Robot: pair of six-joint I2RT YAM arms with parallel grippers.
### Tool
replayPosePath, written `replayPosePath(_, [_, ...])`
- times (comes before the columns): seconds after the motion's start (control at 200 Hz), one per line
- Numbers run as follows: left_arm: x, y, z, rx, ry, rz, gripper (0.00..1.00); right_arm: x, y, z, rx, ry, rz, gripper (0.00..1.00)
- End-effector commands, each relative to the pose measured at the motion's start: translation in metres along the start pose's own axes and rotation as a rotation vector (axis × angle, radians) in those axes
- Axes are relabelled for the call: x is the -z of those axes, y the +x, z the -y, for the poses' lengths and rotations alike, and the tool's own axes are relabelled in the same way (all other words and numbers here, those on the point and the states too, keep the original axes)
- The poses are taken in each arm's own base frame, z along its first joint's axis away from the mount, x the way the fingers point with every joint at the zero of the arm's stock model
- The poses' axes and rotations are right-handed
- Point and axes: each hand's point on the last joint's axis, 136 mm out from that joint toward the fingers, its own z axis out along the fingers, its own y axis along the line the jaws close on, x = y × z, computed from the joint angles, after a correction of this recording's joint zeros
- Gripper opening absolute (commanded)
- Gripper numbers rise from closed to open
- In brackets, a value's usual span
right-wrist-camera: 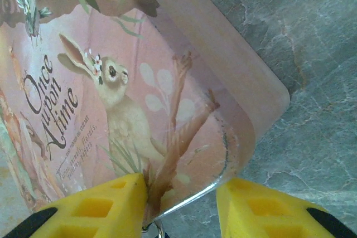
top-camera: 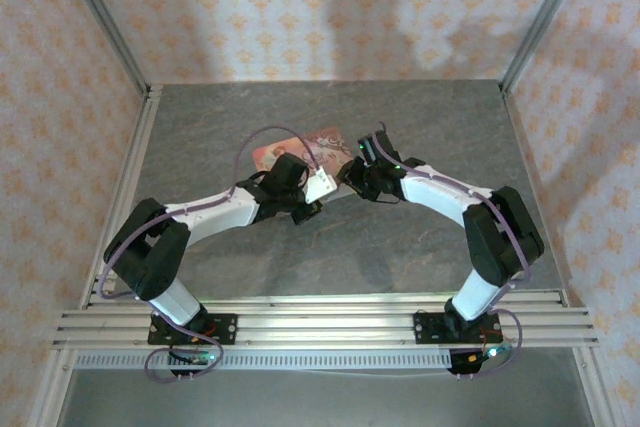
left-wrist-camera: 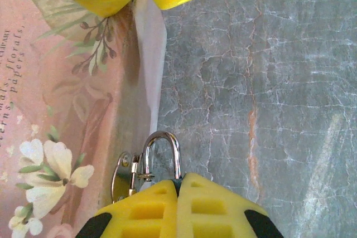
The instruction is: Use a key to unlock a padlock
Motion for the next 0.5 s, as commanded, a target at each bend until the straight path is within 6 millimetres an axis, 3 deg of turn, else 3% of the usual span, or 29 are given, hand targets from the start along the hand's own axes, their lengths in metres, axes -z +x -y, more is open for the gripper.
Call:
replayPosePath(0.0, [0.020, -0.050, -0.015, 0.032, -0.063, 0.196, 0.00, -0.018, 0.028, 0.035, -0.032, 0.097, -0.102, 0.37])
replayPosePath(0.225, [0.013, -0.043, -0.003, 0.144, 0.053, 0.075, 0.00, -0.013, 0.028, 0.032, -0.033, 0.082, -0.096, 0.37])
replayPosePath(0.495, [0.011, -0.024, 0.003, 0.203, 0.074, -0.022, 0.00, 0.019, 0.016, 0.021, -0.037, 0.016, 0.018, 0.37])
